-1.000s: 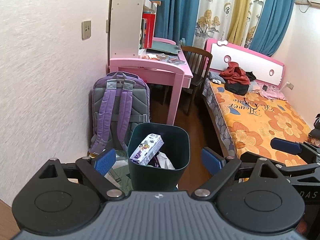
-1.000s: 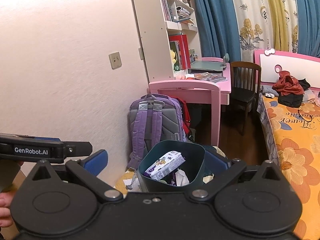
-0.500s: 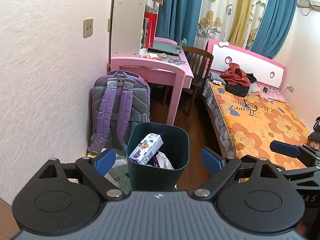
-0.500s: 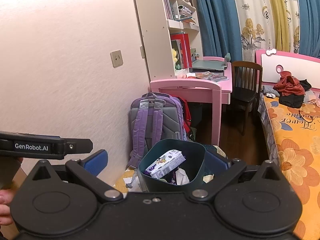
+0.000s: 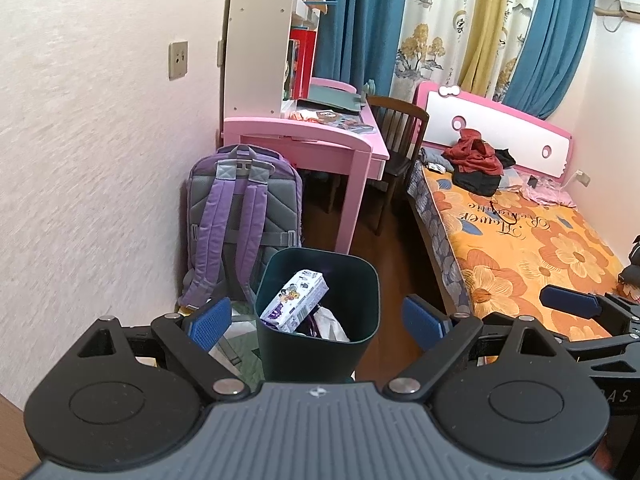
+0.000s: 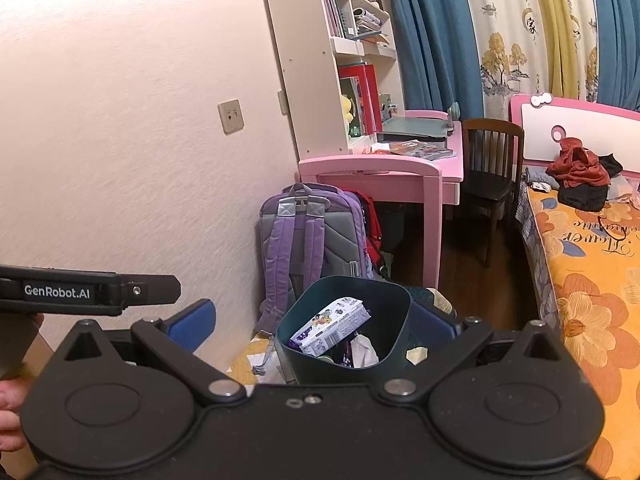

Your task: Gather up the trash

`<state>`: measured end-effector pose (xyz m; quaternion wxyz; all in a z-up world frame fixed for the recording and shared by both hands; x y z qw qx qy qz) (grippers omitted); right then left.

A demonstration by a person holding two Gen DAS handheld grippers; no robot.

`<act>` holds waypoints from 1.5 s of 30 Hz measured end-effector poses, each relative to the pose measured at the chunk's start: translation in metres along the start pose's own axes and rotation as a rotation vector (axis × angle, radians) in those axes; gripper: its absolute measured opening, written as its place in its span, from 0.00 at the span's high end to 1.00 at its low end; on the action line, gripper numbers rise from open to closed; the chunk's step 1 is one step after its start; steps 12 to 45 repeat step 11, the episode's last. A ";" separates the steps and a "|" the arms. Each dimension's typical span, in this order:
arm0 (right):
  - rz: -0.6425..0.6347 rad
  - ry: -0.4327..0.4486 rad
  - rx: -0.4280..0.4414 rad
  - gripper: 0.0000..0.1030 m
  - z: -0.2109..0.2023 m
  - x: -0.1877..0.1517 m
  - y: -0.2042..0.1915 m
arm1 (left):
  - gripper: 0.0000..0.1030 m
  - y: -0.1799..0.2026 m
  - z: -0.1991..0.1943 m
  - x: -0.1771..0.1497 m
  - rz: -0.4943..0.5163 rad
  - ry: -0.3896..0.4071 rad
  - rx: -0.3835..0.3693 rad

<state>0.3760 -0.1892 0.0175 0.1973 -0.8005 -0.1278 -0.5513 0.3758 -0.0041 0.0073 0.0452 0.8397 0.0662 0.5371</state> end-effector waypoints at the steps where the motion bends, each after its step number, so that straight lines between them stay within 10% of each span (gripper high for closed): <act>1: -0.001 0.000 -0.001 0.00 0.000 0.000 0.000 | 0.10 0.000 0.000 0.000 0.000 0.001 -0.002; 45: 0.001 0.000 -0.002 0.00 0.000 0.000 0.000 | 0.10 0.000 0.000 0.001 0.001 0.003 -0.003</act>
Point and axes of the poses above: each gripper's, at about its wrist camera, not at the fingertips, and z roughly the way its jaws point, y to its right, x to its top, the point moved 8 cm from there along z, roughly the way its jaws point, and after that the axes turned 15 degrees about y, right-handed, at the moved point
